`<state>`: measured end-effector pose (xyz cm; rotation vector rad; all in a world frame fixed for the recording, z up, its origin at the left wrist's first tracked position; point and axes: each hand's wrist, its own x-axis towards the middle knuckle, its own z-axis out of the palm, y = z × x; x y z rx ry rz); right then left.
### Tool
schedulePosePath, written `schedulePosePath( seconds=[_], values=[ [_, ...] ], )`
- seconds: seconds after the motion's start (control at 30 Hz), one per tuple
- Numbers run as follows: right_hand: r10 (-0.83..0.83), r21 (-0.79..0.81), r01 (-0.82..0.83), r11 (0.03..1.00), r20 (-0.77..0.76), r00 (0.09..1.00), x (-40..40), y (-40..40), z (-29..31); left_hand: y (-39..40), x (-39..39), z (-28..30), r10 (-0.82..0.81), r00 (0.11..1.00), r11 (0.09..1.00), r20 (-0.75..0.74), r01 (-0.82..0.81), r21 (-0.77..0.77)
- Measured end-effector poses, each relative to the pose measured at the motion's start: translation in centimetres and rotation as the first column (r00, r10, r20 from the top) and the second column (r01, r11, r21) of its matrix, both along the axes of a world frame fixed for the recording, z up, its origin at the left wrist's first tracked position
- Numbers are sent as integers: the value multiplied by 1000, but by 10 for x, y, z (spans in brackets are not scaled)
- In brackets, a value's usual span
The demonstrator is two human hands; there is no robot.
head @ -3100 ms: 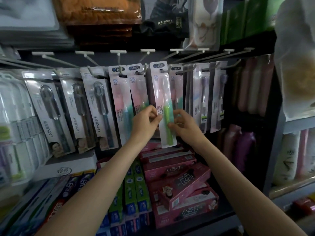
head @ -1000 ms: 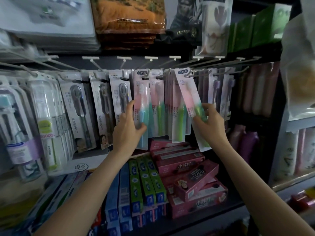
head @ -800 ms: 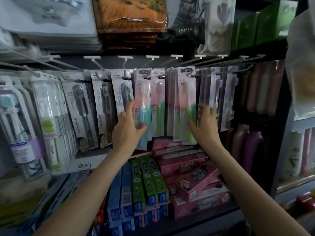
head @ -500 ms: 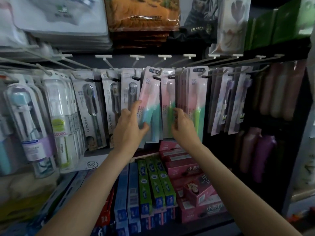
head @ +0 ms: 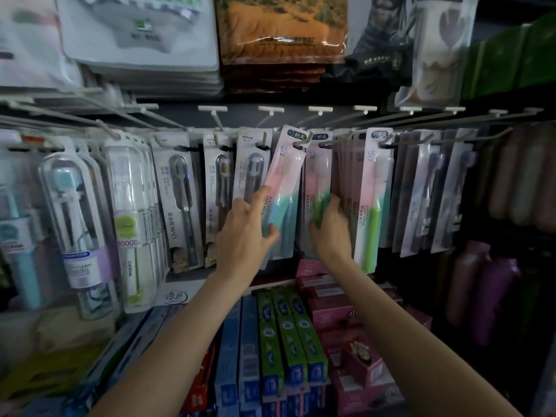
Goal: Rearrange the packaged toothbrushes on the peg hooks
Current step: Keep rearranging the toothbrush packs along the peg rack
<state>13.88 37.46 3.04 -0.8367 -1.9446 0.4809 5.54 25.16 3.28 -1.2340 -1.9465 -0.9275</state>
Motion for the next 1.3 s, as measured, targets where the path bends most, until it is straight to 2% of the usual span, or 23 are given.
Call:
schedulePosePath(
  seconds=[0.13,0.23,0.37,0.47,0.63,0.7,0.73,0.83,0.93,1.1,1.2,1.3],
  values=[
    [-4,108,-4,994,75,997,11,-15,4,0,1,0,0,1000,1000,7,0,1],
    [-38,180,-1,984,213,976,28,-26,20,1,-1,0,-12,1000,1000,16,12,0],
    [-130,226,28,974,454,882,59,-31,55,3,-4,0,-48,999,999,24,48,4],
    [-203,298,8,954,630,750,74,-31,81,5,-3,-2,-57,998,998,31,58,-3],
    [-78,167,-72,983,742,665,91,-29,109,7,0,-2,-55,998,998,29,55,-4],
    [-19,105,-108,989,800,600,96,-31,108,6,0,-1,-60,998,998,23,60,-2],
    [2,86,-119,989,803,596,98,-33,103,5,1,-1,-64,998,998,24,64,-2],
    [46,83,-155,984,728,684,106,-36,85,1,2,-1,-52,998,999,24,52,4],
    [-36,163,-79,983,606,795,126,-28,66,1,3,-2,-74,997,997,27,74,4],
    [-87,172,46,984,239,967,156,-4,43,4,5,-1,-57,998,998,29,57,-3],
    [-94,198,89,976,15,995,162,2,36,6,7,-2,-59,998,998,26,59,-1],
    [-136,221,150,964,-78,988,159,6,28,7,10,-2,-62,997,998,43,61,6]
  ],
)
